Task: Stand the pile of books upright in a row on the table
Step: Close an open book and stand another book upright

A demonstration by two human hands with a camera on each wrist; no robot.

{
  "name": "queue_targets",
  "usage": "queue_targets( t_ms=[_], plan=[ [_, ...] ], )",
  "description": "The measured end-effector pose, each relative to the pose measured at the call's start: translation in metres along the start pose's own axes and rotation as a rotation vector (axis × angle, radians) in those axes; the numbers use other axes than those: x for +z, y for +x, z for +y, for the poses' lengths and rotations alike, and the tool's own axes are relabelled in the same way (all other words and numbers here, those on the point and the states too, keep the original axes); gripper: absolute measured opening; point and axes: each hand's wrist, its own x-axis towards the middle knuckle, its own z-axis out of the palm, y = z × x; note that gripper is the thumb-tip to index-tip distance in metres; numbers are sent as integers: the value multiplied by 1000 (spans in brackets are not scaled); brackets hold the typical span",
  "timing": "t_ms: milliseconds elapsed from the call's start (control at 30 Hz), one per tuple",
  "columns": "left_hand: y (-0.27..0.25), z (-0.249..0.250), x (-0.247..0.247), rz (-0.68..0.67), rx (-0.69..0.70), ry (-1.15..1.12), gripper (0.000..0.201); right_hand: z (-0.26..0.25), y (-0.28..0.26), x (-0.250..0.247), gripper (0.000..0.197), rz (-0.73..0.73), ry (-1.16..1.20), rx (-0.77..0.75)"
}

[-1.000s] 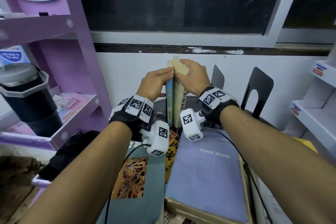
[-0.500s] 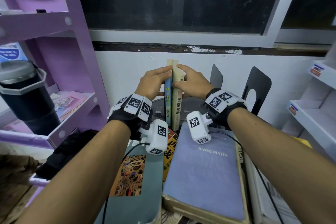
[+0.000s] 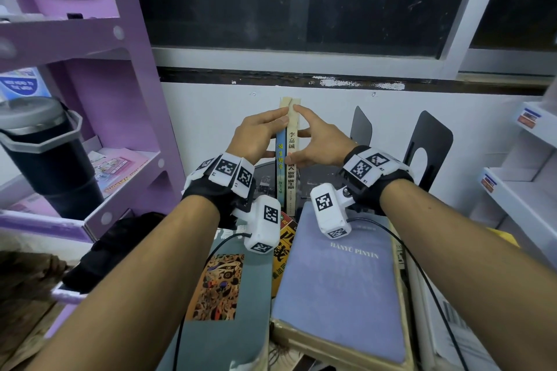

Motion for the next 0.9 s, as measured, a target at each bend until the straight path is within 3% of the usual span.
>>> queue_targets(
  t_ms=[467,667,900],
  plan=[
    [-3,3,-1,-19,-12,25,35,-9,-7,5,109,19,-40,1],
    [-14,18,-10,-116,-30,179,33,-14,-11,4,113,-18,-59,34],
    [-33,26,-29,-52,-65,314,31,-25,-21,3,104,-31,-127,85]
  ],
)
